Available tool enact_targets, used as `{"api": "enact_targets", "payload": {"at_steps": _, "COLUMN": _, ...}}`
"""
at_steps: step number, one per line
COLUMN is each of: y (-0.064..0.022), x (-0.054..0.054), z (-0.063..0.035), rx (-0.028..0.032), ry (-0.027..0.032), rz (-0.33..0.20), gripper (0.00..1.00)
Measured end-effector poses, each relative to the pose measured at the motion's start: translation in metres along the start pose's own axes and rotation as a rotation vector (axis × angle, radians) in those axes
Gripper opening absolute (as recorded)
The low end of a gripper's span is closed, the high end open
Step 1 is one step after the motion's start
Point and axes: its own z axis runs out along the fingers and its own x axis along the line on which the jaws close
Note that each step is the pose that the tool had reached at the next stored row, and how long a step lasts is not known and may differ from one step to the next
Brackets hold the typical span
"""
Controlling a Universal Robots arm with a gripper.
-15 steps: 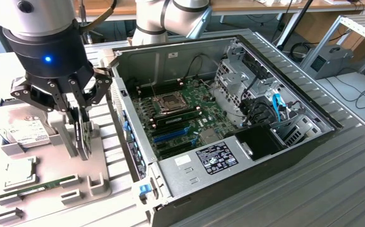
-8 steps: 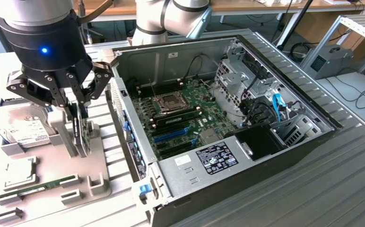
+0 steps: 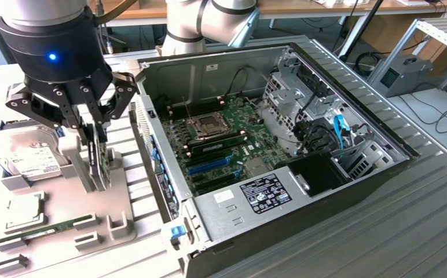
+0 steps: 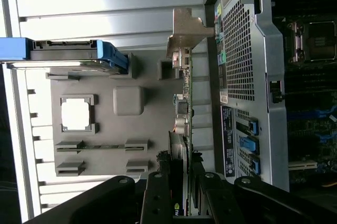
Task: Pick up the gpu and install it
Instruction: 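Pick up the gpu and move the gpu toward the slot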
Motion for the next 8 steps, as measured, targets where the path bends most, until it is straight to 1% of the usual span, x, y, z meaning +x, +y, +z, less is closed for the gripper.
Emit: {"api": "enact_targets", "payload": {"at_steps": 8, "y": 0.0001, "x": -0.0001, "z": -0.0048, "rx": 0.0000, "ry": 0.0000, "rz": 0.000, "gripper": 0.26}}
